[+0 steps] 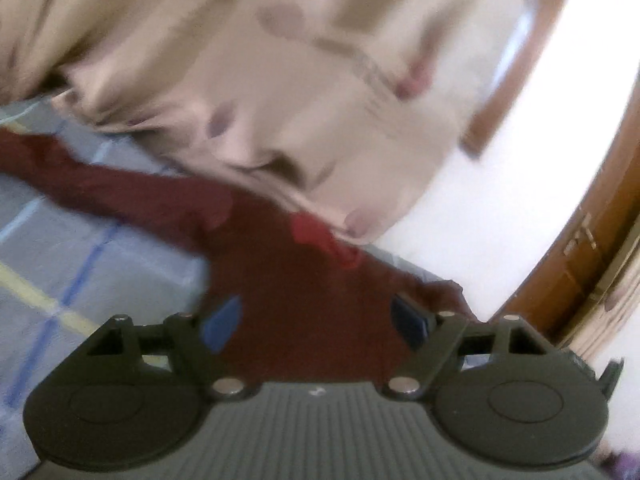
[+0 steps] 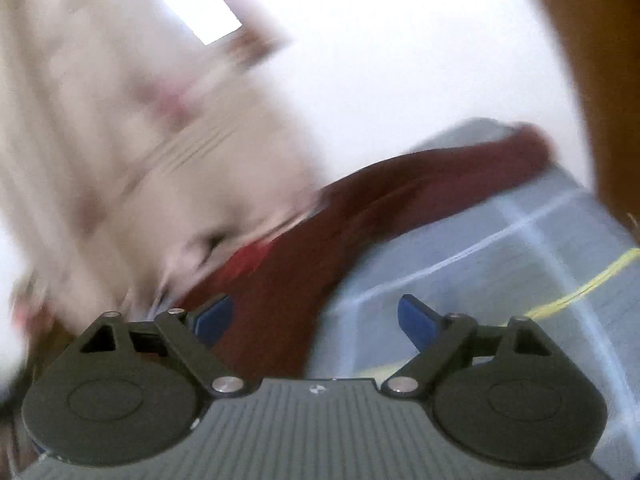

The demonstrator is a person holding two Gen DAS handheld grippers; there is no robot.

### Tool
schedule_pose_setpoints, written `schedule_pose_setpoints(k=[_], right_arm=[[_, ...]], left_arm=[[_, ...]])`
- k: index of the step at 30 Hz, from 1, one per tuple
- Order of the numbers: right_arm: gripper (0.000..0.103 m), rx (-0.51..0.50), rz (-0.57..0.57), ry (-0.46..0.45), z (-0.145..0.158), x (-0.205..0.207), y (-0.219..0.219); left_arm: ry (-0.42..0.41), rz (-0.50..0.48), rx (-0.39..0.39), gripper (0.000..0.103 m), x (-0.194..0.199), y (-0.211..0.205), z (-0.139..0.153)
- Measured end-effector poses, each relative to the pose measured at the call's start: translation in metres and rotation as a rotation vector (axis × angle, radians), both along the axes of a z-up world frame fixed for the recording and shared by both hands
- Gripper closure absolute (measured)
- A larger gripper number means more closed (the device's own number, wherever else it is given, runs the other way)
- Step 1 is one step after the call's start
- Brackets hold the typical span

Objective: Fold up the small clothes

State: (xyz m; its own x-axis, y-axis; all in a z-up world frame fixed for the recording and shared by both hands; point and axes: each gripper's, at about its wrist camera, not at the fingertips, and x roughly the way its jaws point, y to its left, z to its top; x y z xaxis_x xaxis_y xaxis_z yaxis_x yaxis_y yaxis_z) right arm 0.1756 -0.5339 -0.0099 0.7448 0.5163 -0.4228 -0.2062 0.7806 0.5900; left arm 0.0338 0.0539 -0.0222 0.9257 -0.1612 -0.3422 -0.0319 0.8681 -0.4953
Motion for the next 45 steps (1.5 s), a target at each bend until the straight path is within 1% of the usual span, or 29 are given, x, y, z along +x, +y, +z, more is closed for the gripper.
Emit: schedule_pose_setpoints(k=[3,5,7,10,12,13,14,16,17,18,19,20,22,23,25,26,27,28,29,30,33,34,35,36,37,38,40,43,45], right_arm=[[0.016,0.0,-0.248,0.051,-0.023,0.056,-0.049],[0.016,0.003,-0.361,0.093,-0.036,0.092,-0.08],[0.016,0.01,-0.434,0.099,-0.043,0.119,-0.103],[0.016,0.052,-0.45,0.12,-0.056,0.16,-0.125],[0.015,0.031,-0.444,0.131,-0.063,0.178,-0.128],[0.016,0.024,-0.426,0.134,-0.066,0.185,-0.126],[0.018,0.021,-0.402,0.145,-0.07,0.193,-0.122],[0.034,-0.018,-0.393,0.151,-0.075,0.21,-0.114],[0.069,-0.045,-0.395,0.154,-0.075,0.215,-0.109],[0.086,-0.057,-0.399,0.179,-0.075,0.219,-0.109],[0.086,-0.054,-0.412,0.187,-0.073,0.219,-0.11],[0.086,-0.047,-0.426,0.138,-0.066,0.215,-0.11],[0.087,-0.088,-0.474,-0.007,-0.041,0.198,-0.117],[0.087,-0.093,-0.518,-0.043,-0.032,0.191,-0.127],[0.087,-0.078,-0.548,-0.02,-0.028,0.191,-0.15],[0.087,-0.104,-0.552,0.006,-0.031,0.193,-0.157],[0.087,-0.131,-0.545,0.029,-0.035,0.196,-0.16],[0.086,-0.122,-0.503,0.065,-0.044,0.201,-0.164],[0.08,-0.098,-0.484,0.103,-0.052,0.205,-0.167],[0.074,-0.096,-0.516,0.127,-0.058,0.202,-0.171],[0.073,-0.101,-0.676,0.198,-0.074,0.189,-0.181],[0.073,-0.081,-0.708,0.201,-0.075,0.183,-0.182],[0.073,-0.041,-0.733,0.143,-0.07,0.168,-0.18],[0.069,0.003,-0.738,0.062,-0.062,0.151,-0.175],[0.063,0.054,-0.708,-0.02,-0.054,0.137,-0.169],[0.046,0.105,-0.64,-0.08,-0.046,0.123,-0.158],[0.03,0.182,-0.49,-0.116,-0.036,0.105,-0.134],[0.03,0.276,-0.206,-0.129,-0.021,0.071,-0.072],[0.03,0.238,0.0,-0.109,-0.011,0.049,-0.016]], left_arm=[[-0.027,-0.006,0.032,0.02,0.033,-0.02,-0.017],[-0.021,-0.01,0.04,0.021,0.051,-0.026,-0.032],[0.016,0.0,0.02,0.02,0.061,-0.025,-0.048],[0.057,0.044,-0.049,0.02,0.068,-0.015,-0.07],[0.082,0.055,-0.122,0.02,0.069,-0.008,-0.08],[0.077,0.058,-0.152,0.02,0.067,-0.004,-0.083],[0.063,0.064,-0.159,0.02,0.065,-0.003,-0.082],[0.054,0.07,-0.149,0.02,0.063,-0.004,-0.083],[0.059,0.068,-0.142,0.02,0.062,-0.006,-0.082],[0.061,0.066,-0.135,0.02,0.061,-0.007,-0.082],[0.062,0.067,-0.128,0.02,0.061,-0.008,-0.081],[0.06,0.067,-0.125,0.02,0.06,-0.009,-0.081],[0.063,0.069,-0.127,0.02,0.062,-0.009,-0.081],[0.067,0.067,-0.127,0.019,0.063,-0.01,-0.082],[0.07,0.057,-0.124,0.017,0.064,-0.01,-0.081],[0.068,0.054,-0.12,0.016,0.064,-0.011,-0.081],[0.068,0.053,-0.117,0.016,0.065,-0.011,-0.081],[0.072,0.054,-0.115,0.016,0.065,-0.012,-0.081],[0.077,0.057,-0.111,0.016,0.066,-0.012,-0.081],[0.077,0.059,-0.108,0.016,0.065,-0.012,-0.081],[0.069,0.066,-0.097,0.016,0.062,-0.013,-0.077],[0.067,0.066,-0.106,0.016,0.061,-0.011,-0.073],[0.06,0.059,-0.125,0.016,0.058,-0.008,-0.069],[0.051,0.052,-0.154,0.016,0.055,-0.003,-0.064],[0.042,0.046,-0.187,0.016,0.051,0.005,-0.057],[0.036,0.039,-0.212,0.016,0.047,0.013,-0.051],[0.038,0.049,-0.261,0.016,0.042,0.035,-0.04],[0.051,0.097,-0.305,0.016,0.037,0.078,-0.038],[0.062,0.156,-0.31,0.016,0.037,0.106,-0.042]])
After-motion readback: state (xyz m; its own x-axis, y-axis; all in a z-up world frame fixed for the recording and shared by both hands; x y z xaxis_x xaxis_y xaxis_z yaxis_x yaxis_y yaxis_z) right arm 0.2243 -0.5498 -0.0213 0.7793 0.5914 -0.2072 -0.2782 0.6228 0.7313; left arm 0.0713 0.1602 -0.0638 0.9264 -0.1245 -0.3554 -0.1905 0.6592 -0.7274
